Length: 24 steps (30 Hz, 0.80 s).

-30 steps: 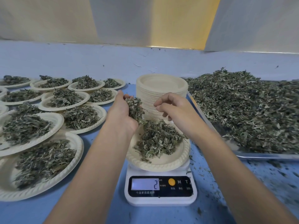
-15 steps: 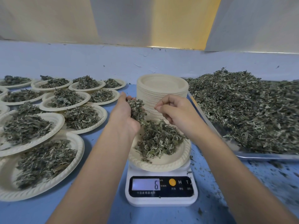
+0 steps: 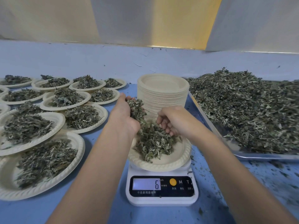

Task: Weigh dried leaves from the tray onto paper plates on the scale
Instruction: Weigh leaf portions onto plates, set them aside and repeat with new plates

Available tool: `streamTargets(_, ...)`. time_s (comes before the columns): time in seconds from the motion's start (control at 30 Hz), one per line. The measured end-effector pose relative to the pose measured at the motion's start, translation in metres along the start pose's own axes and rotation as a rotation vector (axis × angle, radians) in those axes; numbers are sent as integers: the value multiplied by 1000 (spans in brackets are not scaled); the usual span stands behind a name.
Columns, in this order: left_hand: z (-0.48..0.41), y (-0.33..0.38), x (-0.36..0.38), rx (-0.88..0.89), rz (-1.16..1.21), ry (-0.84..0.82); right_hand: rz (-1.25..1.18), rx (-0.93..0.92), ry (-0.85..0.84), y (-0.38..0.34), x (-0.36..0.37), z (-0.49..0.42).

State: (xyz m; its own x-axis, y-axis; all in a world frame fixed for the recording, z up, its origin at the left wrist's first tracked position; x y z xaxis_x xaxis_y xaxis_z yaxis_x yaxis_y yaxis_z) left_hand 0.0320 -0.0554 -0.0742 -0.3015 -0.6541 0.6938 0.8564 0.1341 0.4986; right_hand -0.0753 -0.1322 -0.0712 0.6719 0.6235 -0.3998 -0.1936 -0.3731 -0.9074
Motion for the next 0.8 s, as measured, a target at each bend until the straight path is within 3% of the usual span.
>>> streamTargets(0.13,-1,0,0,0,-8,-6,-170,-34,15,-3,4,1)
streamTargets(0.3,-5,3,1,49,-96,7,-84,-270,226,-24,-21,3)
streamTargets(0.43,-5,-3,10,55,-163,-35,-185,-475,145,-51,-7,11)
streamTargets(0.67,-2,-9,15,50,-193,-48,-218,-515,86,-54,9,11)
streamTargets(0.8,-3,-7,16,130,-210,7,-130,-531,143,-52,5,12)
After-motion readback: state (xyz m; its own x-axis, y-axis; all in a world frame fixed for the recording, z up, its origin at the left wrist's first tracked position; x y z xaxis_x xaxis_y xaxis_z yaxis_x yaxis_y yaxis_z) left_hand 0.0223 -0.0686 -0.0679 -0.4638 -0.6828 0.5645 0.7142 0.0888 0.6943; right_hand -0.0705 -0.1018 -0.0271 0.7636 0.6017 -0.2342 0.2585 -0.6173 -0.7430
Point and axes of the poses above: each hand's wrist, its own z-axis away from the middle knuckle, its own x-axis out of the palm, y = z × x, the point moved 8 cm from there along -z, towards the middle knuckle, and after that the axes turned 14 degrees about -x, right-handed, at the moved point
